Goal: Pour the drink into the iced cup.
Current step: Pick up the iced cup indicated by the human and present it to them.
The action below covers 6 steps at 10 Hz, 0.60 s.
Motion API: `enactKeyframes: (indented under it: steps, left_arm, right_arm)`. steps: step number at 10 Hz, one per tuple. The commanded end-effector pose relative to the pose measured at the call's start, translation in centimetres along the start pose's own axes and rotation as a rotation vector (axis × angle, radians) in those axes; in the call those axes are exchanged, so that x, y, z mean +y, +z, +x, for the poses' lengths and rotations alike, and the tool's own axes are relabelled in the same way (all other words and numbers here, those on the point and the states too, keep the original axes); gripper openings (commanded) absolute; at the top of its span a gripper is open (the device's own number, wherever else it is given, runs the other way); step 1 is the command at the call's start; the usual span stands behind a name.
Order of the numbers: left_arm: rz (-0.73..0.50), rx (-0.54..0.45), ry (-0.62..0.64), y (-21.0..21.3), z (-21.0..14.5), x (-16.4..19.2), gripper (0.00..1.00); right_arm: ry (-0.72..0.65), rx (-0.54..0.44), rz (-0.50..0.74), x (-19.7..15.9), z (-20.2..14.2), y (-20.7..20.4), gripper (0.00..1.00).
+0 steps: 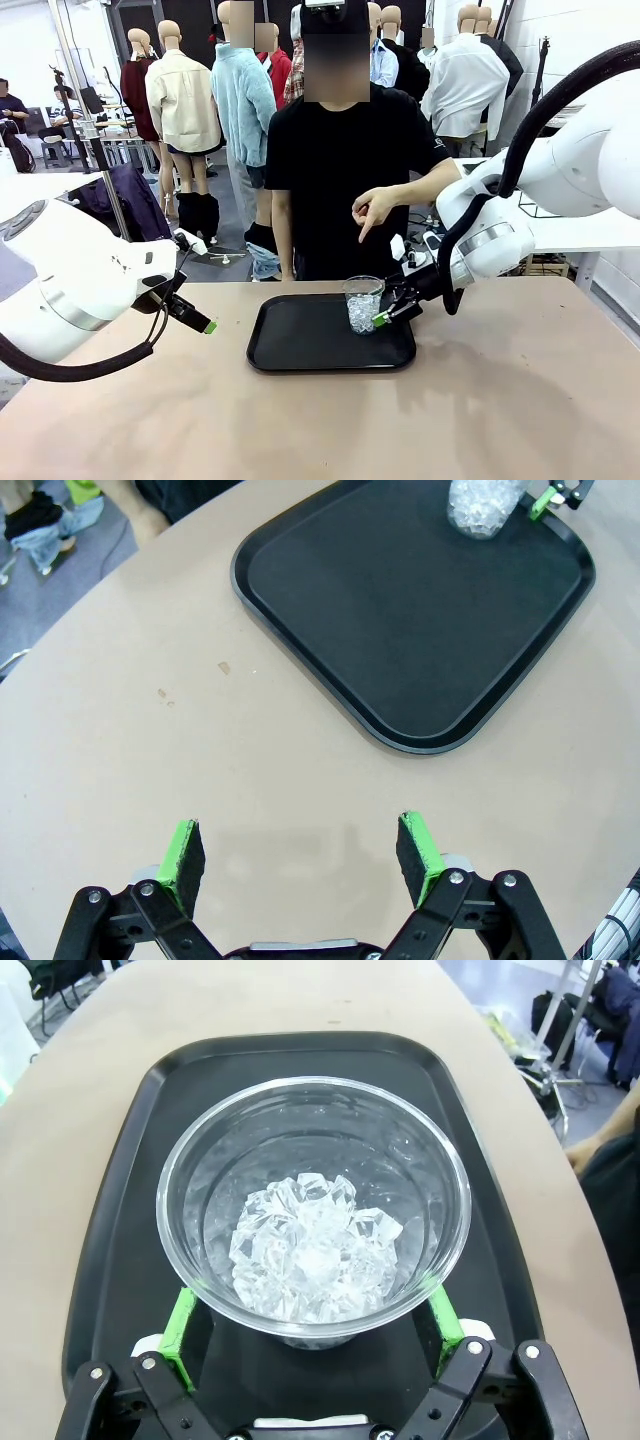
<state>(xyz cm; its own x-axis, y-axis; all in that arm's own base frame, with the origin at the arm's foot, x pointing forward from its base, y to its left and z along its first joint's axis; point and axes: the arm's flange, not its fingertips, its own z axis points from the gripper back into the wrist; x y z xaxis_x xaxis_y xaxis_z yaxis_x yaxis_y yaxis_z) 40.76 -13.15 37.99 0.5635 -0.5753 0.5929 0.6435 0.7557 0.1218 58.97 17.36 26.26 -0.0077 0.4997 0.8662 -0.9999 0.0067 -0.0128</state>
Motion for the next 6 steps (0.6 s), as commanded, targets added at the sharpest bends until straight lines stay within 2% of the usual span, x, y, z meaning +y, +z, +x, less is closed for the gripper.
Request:
enactKeyframes:
  steps: [1,6]
  left_arm:
    - [0.011,-0.003,-0.008,0.05,0.01,-0.02,1.00]
    - [0.011,-0.003,-0.008,0.05,0.01,-0.02,1.00]
  right_arm:
    - [0.024,-0.020,-0.028,-0.23,-0.05,-0.94,1.00]
    - [0.033,-0.031,-0.035,-0.43,0.15,-1.81,1.00]
